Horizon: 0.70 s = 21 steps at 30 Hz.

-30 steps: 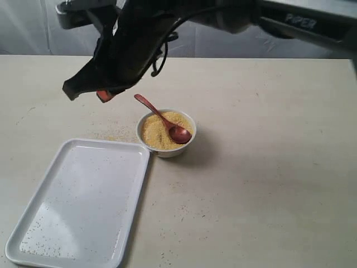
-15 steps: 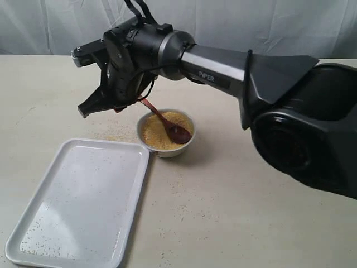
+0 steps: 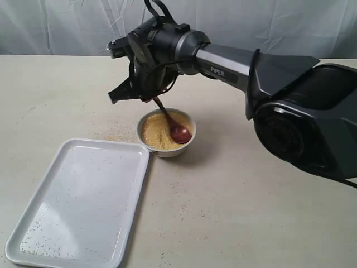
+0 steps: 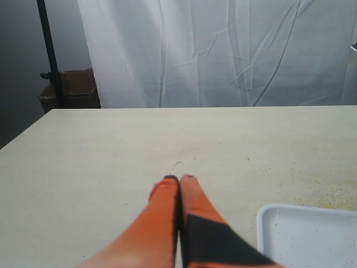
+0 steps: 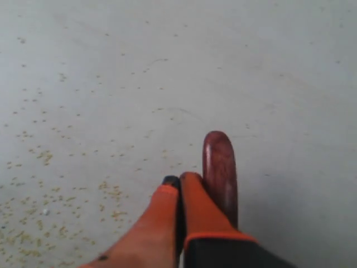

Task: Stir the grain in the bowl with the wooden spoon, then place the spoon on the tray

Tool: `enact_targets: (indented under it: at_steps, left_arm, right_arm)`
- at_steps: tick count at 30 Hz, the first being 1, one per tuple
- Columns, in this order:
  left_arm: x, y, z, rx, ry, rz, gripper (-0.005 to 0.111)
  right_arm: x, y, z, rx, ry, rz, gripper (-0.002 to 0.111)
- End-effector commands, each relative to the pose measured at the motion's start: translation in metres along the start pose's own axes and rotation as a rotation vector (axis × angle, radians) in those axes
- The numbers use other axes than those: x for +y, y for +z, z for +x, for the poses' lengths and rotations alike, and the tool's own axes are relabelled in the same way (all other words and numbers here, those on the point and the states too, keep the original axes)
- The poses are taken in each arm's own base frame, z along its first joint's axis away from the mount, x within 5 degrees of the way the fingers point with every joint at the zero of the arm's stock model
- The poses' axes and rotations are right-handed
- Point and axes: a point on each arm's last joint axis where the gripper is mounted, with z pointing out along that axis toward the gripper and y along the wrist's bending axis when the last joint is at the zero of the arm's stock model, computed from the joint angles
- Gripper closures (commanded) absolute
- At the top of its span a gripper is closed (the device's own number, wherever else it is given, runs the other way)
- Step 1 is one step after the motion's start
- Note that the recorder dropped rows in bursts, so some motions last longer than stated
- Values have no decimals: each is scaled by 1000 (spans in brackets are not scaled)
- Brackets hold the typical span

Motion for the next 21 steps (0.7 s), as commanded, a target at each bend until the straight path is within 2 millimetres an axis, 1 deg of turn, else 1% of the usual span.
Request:
enact_targets:
  at_steps: [1,9,13,18,21]
  left_arm:
    - [0,0,0,-16,-6,0,106]
    - [0,0,0,-18,-6,0,106]
    - [0,0,0,-18,-6,0,106]
    - [0,0,0,-18,-6,0,106]
    - [0,0,0,-18,-6,0,106]
  right_arm:
    - [-16,-1,0,22,9,52,108]
    - [-38,1,2,57,67,116,108]
    - [-52,2,5,90,107,161,108]
    - [-62,2,8,122,121,185,108]
    - [-66,1,10,143,121,230,108]
